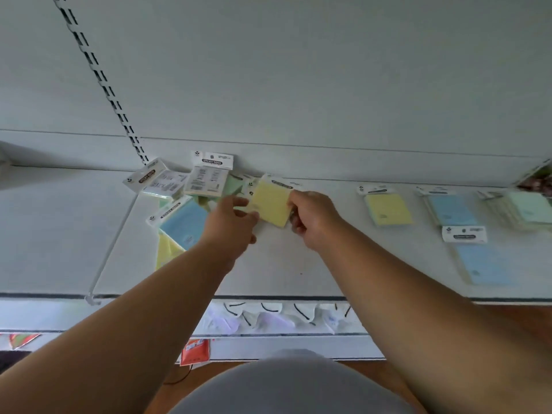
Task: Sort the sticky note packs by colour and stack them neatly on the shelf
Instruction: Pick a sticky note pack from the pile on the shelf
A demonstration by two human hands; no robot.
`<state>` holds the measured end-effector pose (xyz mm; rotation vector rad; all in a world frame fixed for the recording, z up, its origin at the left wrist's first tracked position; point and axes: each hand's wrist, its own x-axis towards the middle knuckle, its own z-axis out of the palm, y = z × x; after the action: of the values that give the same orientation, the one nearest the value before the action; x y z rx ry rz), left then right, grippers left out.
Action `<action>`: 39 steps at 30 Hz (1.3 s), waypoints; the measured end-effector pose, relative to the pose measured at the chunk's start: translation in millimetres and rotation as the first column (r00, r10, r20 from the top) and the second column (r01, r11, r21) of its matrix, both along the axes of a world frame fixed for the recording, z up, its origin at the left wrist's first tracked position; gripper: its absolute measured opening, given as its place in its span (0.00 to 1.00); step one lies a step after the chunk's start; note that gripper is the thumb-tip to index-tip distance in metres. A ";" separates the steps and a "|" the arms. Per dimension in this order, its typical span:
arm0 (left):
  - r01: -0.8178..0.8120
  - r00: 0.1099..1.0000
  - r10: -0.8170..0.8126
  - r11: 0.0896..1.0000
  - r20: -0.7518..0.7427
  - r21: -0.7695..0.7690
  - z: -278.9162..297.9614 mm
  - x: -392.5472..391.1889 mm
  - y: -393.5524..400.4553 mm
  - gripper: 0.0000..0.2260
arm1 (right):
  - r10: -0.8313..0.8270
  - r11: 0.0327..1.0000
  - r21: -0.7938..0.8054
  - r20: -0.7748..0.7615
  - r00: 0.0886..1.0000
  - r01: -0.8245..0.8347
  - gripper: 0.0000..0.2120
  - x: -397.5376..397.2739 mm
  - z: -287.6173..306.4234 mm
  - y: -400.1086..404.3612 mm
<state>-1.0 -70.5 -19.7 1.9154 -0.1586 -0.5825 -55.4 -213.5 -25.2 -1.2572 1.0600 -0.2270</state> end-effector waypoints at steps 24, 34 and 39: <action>0.219 0.914 -0.337 0.878 0.227 0.425 -11.2 -121.2 -204.0 0.06 | 0.079 0.545 -0.663 -0.568 0.819 -0.513 0.15 -123.4 0.5 -200.7; 0.185 0.959 -0.233 0.947 0.162 0.262 -16.6 -129.0 -200.9 0.18 | 0.083 0.535 -0.678 -0.552 0.830 -0.504 0.20 -123.8 -4.0 -196.6; 0.302 0.952 -0.304 0.950 0.022 0.084 -17.3 -131.2 -183.3 0.21 | 0.034 0.508 -0.692 -0.579 0.815 -0.513 0.19 -122.0 -2.9 -177.3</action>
<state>-132.2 -253.8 -37.0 1.9941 -0.4651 -0.7695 -177.4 -390.8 -28.1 -2.4756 1.1902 -0.1401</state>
